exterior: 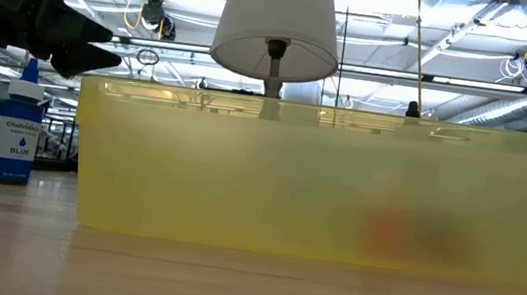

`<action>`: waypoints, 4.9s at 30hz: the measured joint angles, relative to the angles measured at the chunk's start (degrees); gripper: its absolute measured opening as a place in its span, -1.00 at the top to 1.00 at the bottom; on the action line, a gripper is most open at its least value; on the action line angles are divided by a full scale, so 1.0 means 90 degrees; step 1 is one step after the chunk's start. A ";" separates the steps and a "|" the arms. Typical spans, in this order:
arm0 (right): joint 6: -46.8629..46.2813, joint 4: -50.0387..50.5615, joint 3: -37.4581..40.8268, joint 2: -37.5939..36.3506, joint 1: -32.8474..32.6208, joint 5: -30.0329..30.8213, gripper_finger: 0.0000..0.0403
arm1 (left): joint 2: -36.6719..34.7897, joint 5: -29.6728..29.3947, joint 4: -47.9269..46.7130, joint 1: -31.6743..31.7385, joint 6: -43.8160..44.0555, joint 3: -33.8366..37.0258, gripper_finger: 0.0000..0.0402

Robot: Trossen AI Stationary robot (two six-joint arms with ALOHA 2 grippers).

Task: Pick & Place food coloring
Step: Put the large violet food coloring bottle into the transparent bin

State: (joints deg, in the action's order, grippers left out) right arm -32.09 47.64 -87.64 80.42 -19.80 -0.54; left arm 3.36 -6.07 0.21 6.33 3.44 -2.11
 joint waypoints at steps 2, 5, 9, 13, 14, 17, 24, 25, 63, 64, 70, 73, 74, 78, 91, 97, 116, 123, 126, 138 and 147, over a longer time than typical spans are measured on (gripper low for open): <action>0.0013 0.0092 0.0000 -0.0312 -0.0014 -0.0103 0.45 | 0.0002 0.0000 -0.0002 0.0000 0.0000 0.0000 -0.82; 0.0085 0.0317 0.0000 -0.0746 -0.0025 -0.0126 0.45 | 0.0002 0.0000 -0.0002 0.0002 0.0000 0.0000 -0.82; 0.0937 0.0448 0.0351 -0.1303 -0.0151 0.0019 0.45 | 0.0002 0.0000 -0.0002 0.0000 0.0000 0.0000 -0.82; 0.1715 0.0448 0.1289 -0.1943 -0.0294 0.0521 0.45 | 0.0002 0.0000 -0.0001 0.0000 0.0000 0.0000 -0.82; 0.1803 0.0405 0.1599 -0.2142 -0.0298 0.0750 0.45 | 0.0000 0.0000 0.0000 0.0002 -0.0001 0.0000 -0.82; 0.2027 -0.0224 0.2712 -0.2829 -0.0305 0.1526 0.45 | 0.0000 0.0000 0.0000 0.0000 0.0000 0.0002 -0.82; 0.3361 -0.3931 0.5722 -0.4905 0.0224 0.1284 0.45 | 0.0002 0.0000 0.0000 0.0001 0.0000 0.0000 -0.82; 0.3526 -0.4493 0.6104 -0.5186 0.0367 0.1190 0.45 | 0.0001 0.0000 -0.0001 0.0002 0.0000 0.0000 -0.82; 0.3135 -0.6656 0.9627 -0.7883 0.2430 0.0540 0.45 | 0.0000 0.0000 -0.0001 0.0002 0.0000 0.0000 -0.82; 0.3101 -0.6630 0.9627 -0.7878 0.2430 0.0537 0.45 | 0.0001 0.0000 0.0000 0.0001 0.0000 0.0000 -0.82; 0.2809 -0.6640 0.9632 -0.7880 0.2430 0.0542 0.45 | 0.0002 0.0000 -0.0002 0.0001 0.0000 0.0000 -0.82; 0.2809 -0.6640 0.9632 -0.7880 0.2430 0.0542 0.45 | 0.0002 0.0000 -0.0002 0.0002 0.0000 0.0002 -0.82; 0.2809 -0.6640 0.9634 -0.7880 0.2430 0.0542 0.45 | 0.0001 0.0000 -0.0001 0.0001 0.0000 0.0000 -0.82; 0.2809 -0.6640 0.9639 -0.7880 0.2430 0.0544 0.45 | 0.0000 0.0000 0.0000 0.0000 0.0000 0.0000 -0.82; 0.2809 -0.6640 0.9641 -0.7880 0.2430 0.0547 0.45 | 0.0000 0.0000 0.0002 0.0002 -0.0003 0.0000 -0.82; 0.2809 -0.6640 0.9641 -0.7880 0.2430 0.0547 0.45 | 0.0002 -0.0002 0.0227 0.0002 -0.0005 0.0000 -0.82; 0.2806 -0.6640 0.9641 -0.7880 0.2428 0.0549 0.45 | 0.0637 -0.1558 0.0696 0.0007 0.1434 -0.0010 -0.82; 0.2806 -0.6640 0.9641 -0.7880 0.2428 0.0549 0.45 | 0.2507 -0.1185 -0.0388 0.0008 0.1771 -0.1634 -0.82; 0.2806 -0.6640 0.9641 -0.7878 0.2429 0.0549 0.45 | 0.3831 -0.1299 -0.1191 0.0097 0.1544 -0.2899 -0.82; 0.2806 -0.6640 0.9641 -0.7880 0.2428 0.0549 0.45 | 0.8594 -0.1135 -0.3675 0.0699 0.0748 -0.7598 -0.82; 0.2806 -0.6640 0.9641 -0.7880 0.2428 0.0549 0.45 | 1.0725 -0.0930 -0.3845 0.0789 0.0201 -0.8922 -0.82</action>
State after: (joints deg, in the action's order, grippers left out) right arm -6.83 -12.12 -0.86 9.50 2.04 4.40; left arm 99.88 -14.43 -34.40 13.43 5.25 -82.40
